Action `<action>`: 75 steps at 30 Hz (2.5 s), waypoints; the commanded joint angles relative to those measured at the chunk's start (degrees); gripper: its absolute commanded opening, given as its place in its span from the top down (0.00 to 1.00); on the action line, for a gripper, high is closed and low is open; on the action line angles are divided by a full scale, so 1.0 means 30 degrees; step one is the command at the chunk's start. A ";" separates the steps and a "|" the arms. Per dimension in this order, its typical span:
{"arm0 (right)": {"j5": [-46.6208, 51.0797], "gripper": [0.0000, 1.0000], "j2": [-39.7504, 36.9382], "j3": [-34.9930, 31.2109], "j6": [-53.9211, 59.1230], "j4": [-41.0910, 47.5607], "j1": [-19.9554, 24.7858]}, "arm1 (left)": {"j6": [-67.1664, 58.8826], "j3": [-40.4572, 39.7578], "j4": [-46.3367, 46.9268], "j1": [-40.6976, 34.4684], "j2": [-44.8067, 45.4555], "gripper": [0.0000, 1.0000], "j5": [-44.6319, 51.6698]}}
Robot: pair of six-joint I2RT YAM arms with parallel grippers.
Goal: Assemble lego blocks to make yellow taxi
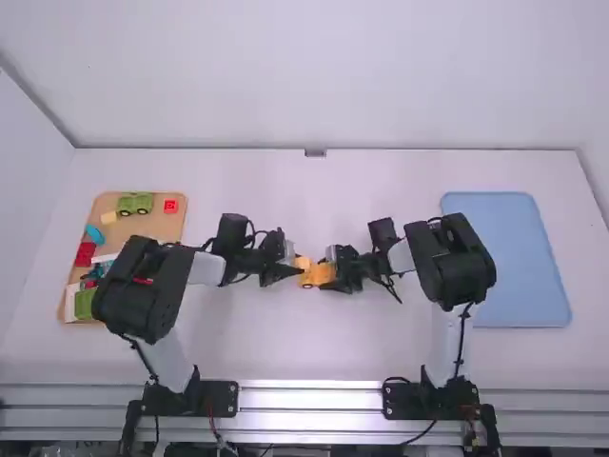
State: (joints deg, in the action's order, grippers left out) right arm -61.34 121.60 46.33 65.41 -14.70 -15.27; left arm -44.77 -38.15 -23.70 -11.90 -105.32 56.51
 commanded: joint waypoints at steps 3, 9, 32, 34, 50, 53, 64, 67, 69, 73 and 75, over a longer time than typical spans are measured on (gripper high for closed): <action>0.0845 0.44 0.0240 0.0197 -0.1887 -0.0896 -0.0029 | -0.2171 -0.1639 0.2164 -0.0444 -0.0801 0.98 0.0510; 0.0889 0.42 0.0240 0.0197 -0.1865 -0.1027 -0.0066 | -0.4240 -0.2579 0.4801 -0.0554 -0.0801 0.98 -0.0372; 0.0831 0.39 0.0240 0.0189 -0.1377 -0.0386 -0.0058 | -0.5406 -0.2404 0.4109 -0.1304 -0.1508 0.98 -0.0962; 0.0809 0.39 0.0240 0.0189 -0.0947 -0.0073 -0.0029 | -0.5391 -0.2404 0.4131 -0.1268 -0.1508 0.98 -0.1260; 0.0809 0.39 0.0240 0.0204 -0.0860 0.0117 -0.0036 | -0.4014 -0.2404 0.4248 -0.1319 -0.1508 0.98 -0.2208; 0.0816 0.39 0.0240 0.0189 -0.0860 0.0044 -0.0036 | -0.4014 -0.2397 0.4350 -0.1231 -0.1508 0.98 -0.2215; 0.0831 0.38 0.0240 0.0197 -0.0867 0.0000 -0.0036 | -0.4007 -0.2404 0.4554 -0.1217 -0.1508 0.83 -0.2499; 0.0816 0.38 0.0240 0.0197 -0.0867 -0.0007 -0.0029 | -0.4014 -0.2404 0.4692 -0.1319 -0.1508 0.78 -0.3111; 0.0816 0.38 0.0240 0.0197 -0.0867 0.0022 -0.0036 | -0.4014 -0.2404 0.4714 -0.1231 -0.1508 0.76 -0.3133; 0.0838 0.38 0.0240 0.0197 -0.0860 0.0044 -0.0015 | -0.4014 -0.2404 0.4743 -0.1253 -0.1508 0.69 -0.3140; 0.0823 0.38 0.0240 0.0197 -0.0867 0.0044 -0.0044 | -0.4014 -0.2404 0.4750 -0.1268 -0.1508 0.67 -0.3140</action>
State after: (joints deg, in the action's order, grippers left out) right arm -60.27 121.60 46.65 63.44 -15.22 -15.27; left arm -57.04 -45.76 -10.70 -15.59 -109.38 50.96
